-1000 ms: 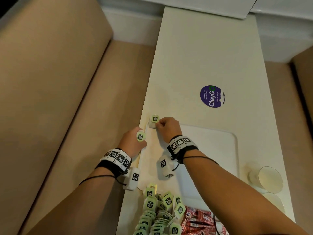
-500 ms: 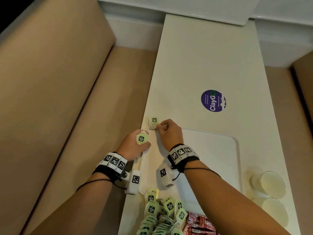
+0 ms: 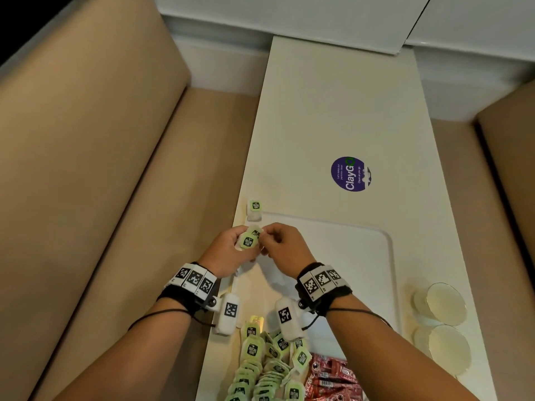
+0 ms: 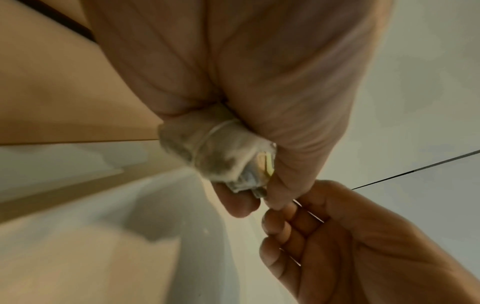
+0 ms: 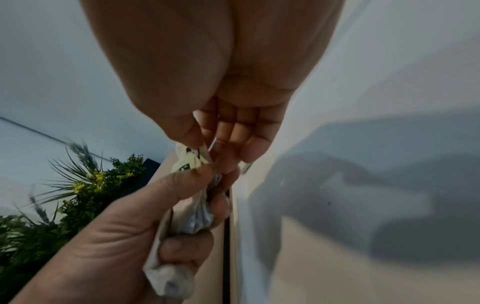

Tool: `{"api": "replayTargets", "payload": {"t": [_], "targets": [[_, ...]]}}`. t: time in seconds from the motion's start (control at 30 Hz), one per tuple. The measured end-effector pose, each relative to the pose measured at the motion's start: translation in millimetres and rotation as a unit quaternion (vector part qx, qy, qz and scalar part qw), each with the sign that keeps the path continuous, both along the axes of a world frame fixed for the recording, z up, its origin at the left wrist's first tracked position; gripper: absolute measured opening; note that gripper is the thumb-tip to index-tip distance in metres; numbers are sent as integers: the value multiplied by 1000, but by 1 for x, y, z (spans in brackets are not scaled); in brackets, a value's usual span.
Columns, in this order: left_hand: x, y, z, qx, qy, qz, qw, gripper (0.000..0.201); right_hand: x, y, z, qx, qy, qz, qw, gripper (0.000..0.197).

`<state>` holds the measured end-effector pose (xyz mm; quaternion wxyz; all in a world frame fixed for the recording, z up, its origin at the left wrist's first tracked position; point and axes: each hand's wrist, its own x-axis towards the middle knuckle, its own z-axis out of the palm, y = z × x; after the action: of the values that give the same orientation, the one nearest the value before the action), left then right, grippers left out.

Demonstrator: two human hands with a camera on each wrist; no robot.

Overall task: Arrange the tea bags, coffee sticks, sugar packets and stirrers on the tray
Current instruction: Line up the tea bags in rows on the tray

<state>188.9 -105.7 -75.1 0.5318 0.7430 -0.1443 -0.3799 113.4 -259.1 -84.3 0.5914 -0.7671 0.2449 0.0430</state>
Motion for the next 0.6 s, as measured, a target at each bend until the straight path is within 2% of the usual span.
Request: {"api": "replayTargets", "payload": {"t": [0.1,0.37,0.5,0.6], "targets": [[-2,2,2,16,-13,17,1000,15,-3,-3,4,18,-9,-27,999,10],[-2,1,5,45,-25,53,997,8,-6,-9,10,-6,2,18,1000,6],[-1,-3,4,34,-19,60,997,3,-6,-11,4,-6,-5,-3,1000,12],[2,-7,1,31,-11,85,996,7,-9,-14,-3,-52,20,57,997,22]]}}
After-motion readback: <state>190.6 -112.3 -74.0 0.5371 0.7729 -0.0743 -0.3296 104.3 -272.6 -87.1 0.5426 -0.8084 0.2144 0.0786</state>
